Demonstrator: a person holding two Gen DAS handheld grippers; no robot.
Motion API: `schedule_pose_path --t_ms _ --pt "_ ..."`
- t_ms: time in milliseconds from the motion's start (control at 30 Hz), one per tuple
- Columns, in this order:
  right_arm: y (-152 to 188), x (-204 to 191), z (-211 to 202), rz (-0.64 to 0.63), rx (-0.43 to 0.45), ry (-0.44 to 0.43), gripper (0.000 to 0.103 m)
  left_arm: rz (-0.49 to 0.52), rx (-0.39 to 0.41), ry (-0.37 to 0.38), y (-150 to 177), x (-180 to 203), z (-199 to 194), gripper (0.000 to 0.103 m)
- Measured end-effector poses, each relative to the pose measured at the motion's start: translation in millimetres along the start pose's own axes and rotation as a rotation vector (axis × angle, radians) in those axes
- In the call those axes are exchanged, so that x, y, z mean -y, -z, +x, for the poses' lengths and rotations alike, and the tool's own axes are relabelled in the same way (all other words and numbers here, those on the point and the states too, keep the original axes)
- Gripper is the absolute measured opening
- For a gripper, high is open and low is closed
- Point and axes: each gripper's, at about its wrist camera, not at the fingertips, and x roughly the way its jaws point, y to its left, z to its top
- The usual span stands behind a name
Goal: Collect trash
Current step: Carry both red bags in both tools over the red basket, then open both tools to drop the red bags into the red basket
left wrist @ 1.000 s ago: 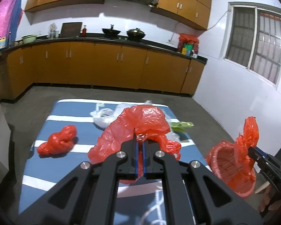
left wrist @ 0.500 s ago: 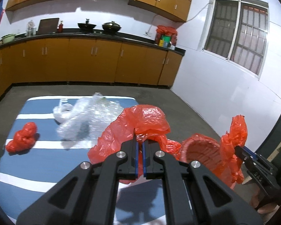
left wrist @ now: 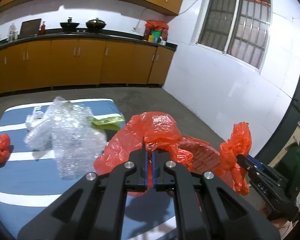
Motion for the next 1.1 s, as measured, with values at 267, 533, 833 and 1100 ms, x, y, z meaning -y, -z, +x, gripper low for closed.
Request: schedule_pose_path --t_ms 267,533,833,1100 --pt "1.4 29.3 4.1 0.059 -0.027 0.063 0.022 0.033 -0.047 0.085 4.1 35.0 27.9 0.005" --pt "-1.9 48.2 10.9 0.108 -0.038 0.105 0.022 0.062 -0.090 0.134 11.2 61.2 55.2 0.005" --pt "-7.2 64.5 19.7 0.153 -0.040 0.131 0.024 0.066 -0.136 0.161 21.7 76.8 83.2 0.005" --pt "-0.4 68.1 26.1 0.151 -0.059 0.110 0.044 0.072 -0.167 0.162 31.9 82.5 99.5 0.030"
